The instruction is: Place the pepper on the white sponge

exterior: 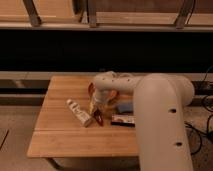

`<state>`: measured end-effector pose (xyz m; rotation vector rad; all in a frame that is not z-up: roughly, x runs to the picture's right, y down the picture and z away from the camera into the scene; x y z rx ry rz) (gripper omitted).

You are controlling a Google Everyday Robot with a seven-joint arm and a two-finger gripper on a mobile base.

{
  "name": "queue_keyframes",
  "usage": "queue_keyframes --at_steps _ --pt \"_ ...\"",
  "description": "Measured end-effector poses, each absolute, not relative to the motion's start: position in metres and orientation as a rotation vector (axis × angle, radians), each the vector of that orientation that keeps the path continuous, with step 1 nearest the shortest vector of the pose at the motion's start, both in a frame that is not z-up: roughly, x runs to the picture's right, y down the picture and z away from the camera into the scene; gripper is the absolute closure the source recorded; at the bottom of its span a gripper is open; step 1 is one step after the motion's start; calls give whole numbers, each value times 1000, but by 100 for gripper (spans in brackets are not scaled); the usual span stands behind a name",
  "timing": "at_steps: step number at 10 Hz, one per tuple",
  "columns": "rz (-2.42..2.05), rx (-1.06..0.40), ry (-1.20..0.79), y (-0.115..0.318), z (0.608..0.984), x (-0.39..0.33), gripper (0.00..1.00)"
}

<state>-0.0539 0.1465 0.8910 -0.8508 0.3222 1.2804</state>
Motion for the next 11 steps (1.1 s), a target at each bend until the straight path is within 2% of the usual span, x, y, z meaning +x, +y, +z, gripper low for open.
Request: queue_keyframes --at_steps 1,2,6,8,11 --pt "1287 -854 318 146 890 -52 81" --pt "1294 -849 315 143 888 -48 86" --pt "1342 -723 302 95 853 -17 87" --pt "1399 -606 350 75 829 31 87" --pt "1543 -535 501 91 819 118 87"
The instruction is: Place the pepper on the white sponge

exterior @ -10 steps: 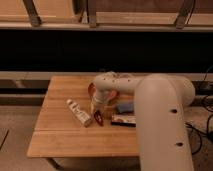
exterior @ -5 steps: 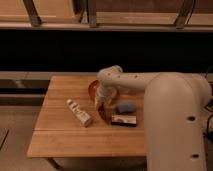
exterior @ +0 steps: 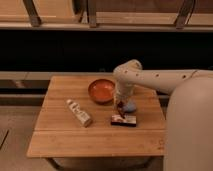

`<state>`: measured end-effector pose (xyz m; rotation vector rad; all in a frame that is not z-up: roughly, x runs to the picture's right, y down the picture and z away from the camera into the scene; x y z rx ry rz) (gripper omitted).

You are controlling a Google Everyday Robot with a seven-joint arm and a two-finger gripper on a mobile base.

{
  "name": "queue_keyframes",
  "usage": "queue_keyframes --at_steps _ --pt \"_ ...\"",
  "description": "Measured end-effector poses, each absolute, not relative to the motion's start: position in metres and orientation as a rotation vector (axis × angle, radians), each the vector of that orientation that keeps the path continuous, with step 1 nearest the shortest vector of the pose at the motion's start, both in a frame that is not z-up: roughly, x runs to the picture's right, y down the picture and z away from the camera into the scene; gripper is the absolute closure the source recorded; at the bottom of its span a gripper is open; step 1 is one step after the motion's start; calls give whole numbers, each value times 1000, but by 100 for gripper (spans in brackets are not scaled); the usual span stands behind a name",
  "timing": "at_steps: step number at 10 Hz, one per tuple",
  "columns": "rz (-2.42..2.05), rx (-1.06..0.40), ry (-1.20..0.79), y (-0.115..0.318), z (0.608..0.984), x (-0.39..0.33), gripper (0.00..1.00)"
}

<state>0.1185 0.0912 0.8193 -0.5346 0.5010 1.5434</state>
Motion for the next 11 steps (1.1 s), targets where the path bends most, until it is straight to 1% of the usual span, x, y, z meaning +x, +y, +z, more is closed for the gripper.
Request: queue_keyframes --at_steps 2,8,11 --pt "1612 -517 546 92 826 152 87" --pt "1612 -519 556 93 828 151 87" --pt "1631 -461 587 85 851 171 87"
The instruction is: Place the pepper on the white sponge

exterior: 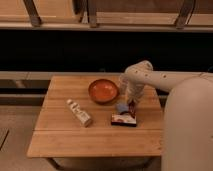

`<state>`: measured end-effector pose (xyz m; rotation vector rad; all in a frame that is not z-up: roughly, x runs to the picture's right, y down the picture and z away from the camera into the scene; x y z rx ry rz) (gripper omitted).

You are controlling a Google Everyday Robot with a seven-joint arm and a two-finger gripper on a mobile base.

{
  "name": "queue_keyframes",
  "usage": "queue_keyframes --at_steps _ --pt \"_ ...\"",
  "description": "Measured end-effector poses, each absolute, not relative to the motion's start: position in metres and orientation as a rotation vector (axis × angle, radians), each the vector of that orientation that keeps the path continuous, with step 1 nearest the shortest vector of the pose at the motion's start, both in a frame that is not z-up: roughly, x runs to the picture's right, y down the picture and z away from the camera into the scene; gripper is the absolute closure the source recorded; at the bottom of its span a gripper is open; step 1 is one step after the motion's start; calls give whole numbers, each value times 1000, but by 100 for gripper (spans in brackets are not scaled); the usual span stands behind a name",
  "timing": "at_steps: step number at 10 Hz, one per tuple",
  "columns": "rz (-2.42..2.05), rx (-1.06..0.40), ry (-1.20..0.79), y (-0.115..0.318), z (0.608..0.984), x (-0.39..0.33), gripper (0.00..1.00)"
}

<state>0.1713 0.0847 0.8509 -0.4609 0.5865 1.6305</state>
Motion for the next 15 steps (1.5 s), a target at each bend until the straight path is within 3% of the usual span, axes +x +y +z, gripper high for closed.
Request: queue_keyframes --at_steps 4,10,15 --pt "1677 -422 597 72 869 194 87" --pt "1684 -519 455 72 900 152 87" --pt "1675 -585 448 80 896 139 77"
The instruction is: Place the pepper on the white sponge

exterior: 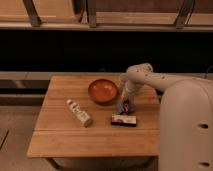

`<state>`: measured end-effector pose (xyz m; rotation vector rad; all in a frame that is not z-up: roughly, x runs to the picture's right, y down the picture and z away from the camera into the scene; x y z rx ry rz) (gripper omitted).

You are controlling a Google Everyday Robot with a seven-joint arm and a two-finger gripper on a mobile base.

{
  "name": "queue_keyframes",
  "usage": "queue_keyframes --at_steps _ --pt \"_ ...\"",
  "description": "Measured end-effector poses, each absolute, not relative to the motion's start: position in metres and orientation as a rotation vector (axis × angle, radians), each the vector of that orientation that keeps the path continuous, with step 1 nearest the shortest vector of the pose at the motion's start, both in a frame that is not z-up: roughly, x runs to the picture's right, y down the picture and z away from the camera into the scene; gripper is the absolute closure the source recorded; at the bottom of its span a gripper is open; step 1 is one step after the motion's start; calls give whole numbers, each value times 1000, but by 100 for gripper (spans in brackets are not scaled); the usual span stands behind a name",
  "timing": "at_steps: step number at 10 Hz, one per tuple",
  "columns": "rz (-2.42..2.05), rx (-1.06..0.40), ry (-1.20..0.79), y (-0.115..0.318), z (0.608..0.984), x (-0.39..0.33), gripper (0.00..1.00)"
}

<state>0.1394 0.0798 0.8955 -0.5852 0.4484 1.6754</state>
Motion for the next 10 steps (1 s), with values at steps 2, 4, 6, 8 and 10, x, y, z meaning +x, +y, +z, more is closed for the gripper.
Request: queue_keyframes --at_steps 2,4,6,8,10 --pt "1675 -585 448 80 896 139 56" --pt "1676 -585 448 80 896 140 37" --pt "1676 -585 448 80 896 140 21" --pt "1676 -585 448 80 896 140 20" --pt "1676 -585 448 80 896 140 20"
